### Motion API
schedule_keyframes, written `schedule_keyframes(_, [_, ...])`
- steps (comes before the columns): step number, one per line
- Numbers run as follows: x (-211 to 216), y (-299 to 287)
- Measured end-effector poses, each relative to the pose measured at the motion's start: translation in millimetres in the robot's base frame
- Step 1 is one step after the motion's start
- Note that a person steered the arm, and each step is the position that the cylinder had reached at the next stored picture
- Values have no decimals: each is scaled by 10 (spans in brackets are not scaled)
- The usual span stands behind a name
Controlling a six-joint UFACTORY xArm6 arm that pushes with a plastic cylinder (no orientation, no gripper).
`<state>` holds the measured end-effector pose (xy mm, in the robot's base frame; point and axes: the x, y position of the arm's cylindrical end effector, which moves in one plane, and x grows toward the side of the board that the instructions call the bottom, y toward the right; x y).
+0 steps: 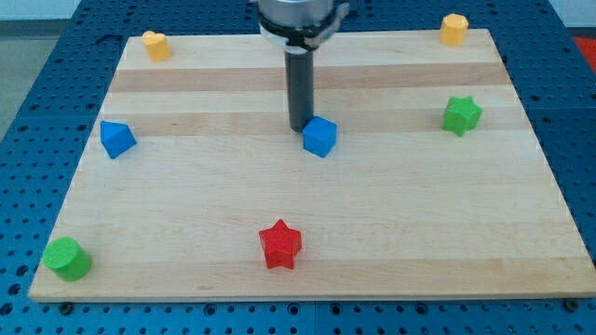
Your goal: Move the blue cube towards the bottom right
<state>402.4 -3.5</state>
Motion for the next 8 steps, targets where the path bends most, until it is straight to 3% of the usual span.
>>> schedule_keyframes(4, [1035, 1228])
schedule_keyframes(6, [1280, 1612])
schedule_keyframes(8, [1237, 1580])
